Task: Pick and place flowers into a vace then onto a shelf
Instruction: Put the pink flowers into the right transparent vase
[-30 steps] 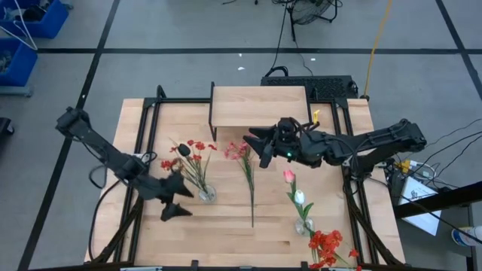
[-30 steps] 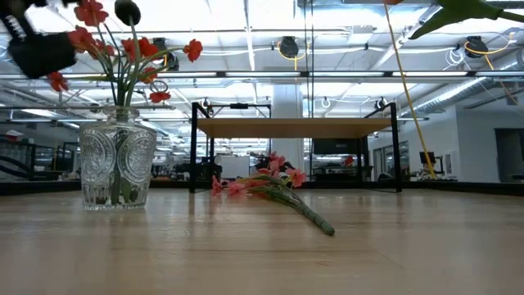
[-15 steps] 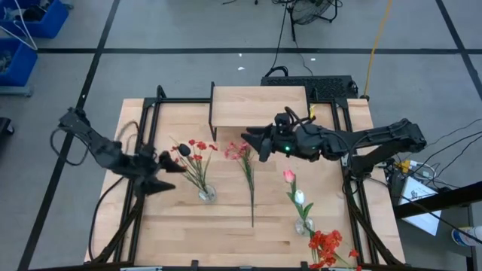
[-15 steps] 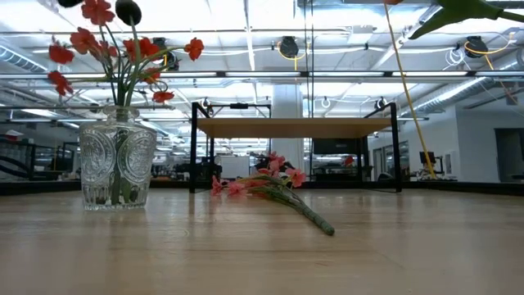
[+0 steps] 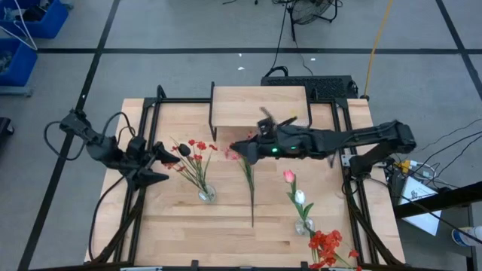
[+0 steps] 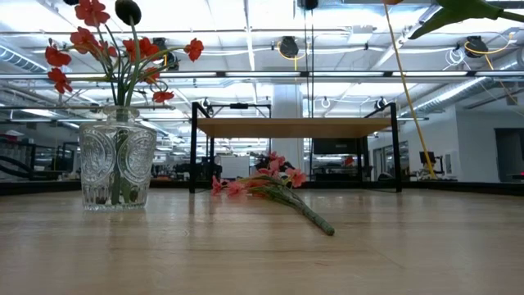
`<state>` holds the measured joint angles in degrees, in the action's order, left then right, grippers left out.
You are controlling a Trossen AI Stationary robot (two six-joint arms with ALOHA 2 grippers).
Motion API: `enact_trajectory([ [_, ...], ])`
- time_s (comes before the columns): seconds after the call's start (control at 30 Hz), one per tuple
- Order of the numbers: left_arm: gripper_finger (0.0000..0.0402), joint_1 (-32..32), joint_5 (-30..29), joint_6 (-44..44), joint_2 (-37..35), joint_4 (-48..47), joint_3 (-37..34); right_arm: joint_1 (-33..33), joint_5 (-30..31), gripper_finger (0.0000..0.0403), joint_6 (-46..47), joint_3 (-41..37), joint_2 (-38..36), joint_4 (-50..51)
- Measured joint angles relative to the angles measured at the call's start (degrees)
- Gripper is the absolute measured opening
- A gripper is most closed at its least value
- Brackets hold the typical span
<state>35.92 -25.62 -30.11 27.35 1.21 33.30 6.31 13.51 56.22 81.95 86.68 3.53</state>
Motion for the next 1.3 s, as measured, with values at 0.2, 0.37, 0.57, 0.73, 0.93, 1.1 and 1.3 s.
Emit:
enact_trajectory([
  [0.2,0.0399,0.00,-0.04,-0.34,0.02,-2.12,0.00,-1.07,-9.59,0.0163,4.25,13.28,10.75,20.44],
  [0.37,0.0399,0.00,-0.03,-0.18,0.00,-3.03,0.00,-2.66,-12.73,0.0165,10.00,20.46,16.23,32.07],
  [0.57,0.0399,0.00,-1.27,1.29,0.00,-3.23,0.00,-5.38,-18.88,0.0163,14.77,21.02,20.73,42.53],
  [0.73,0.0399,0.00,-3.01,2.80,-0.02,-3.26,0.00,-6.70,-24.36,0.0160,12.95,20.85,26.36,45.57],
  [0.93,0.0399,0.00,-3.07,2.76,0.00,-3.95,0.00,-7.40,-25.56,0.0162,13.50,20.11,28.83,45.40],
  [1.1,0.0399,0.00,-3.07,2.53,-0.02,-4.67,0.00,-7.69,-25.65,0.0189,14.87,17.58,28.80,46.39],
  [1.3,0.0399,0.00,-3.07,3.01,-0.02,-5.85,0.00,-6.68,-26.52,0.0250,18.07,11.89,28.80,43.29],
])
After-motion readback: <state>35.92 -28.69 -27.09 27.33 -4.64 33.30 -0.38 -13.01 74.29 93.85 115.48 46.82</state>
